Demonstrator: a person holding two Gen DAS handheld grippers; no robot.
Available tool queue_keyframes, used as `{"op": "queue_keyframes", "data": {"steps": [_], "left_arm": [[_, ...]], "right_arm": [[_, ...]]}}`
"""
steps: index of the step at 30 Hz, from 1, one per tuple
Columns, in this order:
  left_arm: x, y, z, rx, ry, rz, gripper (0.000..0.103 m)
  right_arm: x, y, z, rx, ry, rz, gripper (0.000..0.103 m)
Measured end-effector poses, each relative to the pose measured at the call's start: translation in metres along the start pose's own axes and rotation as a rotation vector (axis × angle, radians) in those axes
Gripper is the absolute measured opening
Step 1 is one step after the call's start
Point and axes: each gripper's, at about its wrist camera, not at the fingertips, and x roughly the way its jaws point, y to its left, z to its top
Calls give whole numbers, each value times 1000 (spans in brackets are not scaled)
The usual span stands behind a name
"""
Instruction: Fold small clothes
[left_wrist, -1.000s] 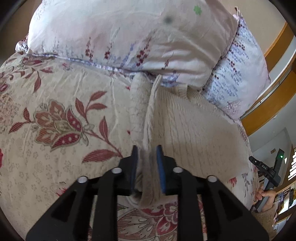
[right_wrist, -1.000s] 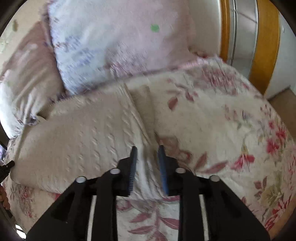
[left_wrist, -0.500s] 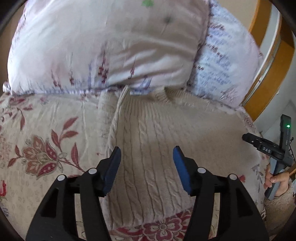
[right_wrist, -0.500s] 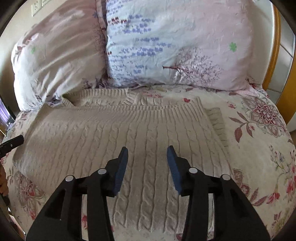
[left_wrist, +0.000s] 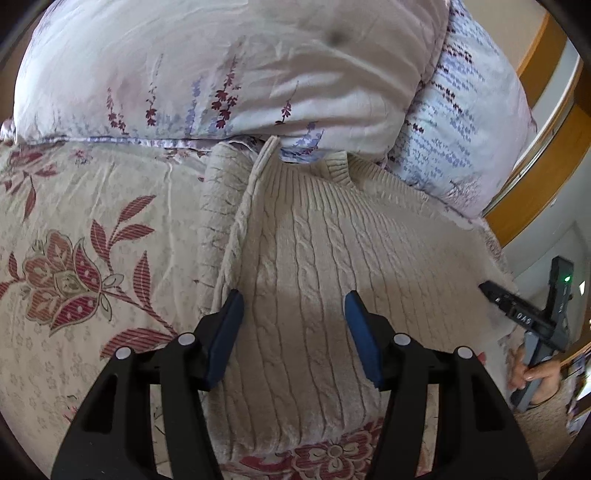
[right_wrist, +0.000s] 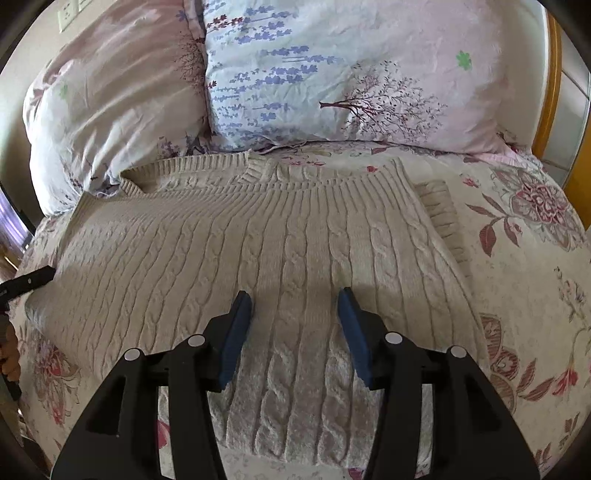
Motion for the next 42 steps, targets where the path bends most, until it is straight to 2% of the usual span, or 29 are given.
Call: {"op": "queue_keyframes", "data": {"steps": [5, 8, 14, 20, 36, 38, 40, 42], "left_arm": [[-21, 21, 7, -142, -47, -103, 58], [-22, 34, 19, -205, -64, -83, 62], [3, 56, 33, -325, 3, -104, 62], [20, 57, 39, -352, 22, -109, 62], [31, 54, 43, -351, -11, -116, 61], [31, 53, 44, -346, -6, -112, 60], [32, 52, 43, -345, -2, -114, 59], [33, 52, 43, -334, -11, -136, 58]], "right_arm": [[-2, 1, 1, 10, 13, -9, 52], [-1, 1, 0, 21, 6, -5, 52], [-2, -1, 0, 28, 1, 3, 52], [-2, -2, -1, 30, -5, 12, 53], [-4, -3, -1, 34, -7, 27, 55], [-4, -3, -1, 40, -6, 34, 56], [-5, -4, 0, 51, -6, 68, 66], [-5, -3, 0, 47, -5, 73, 66]]}}
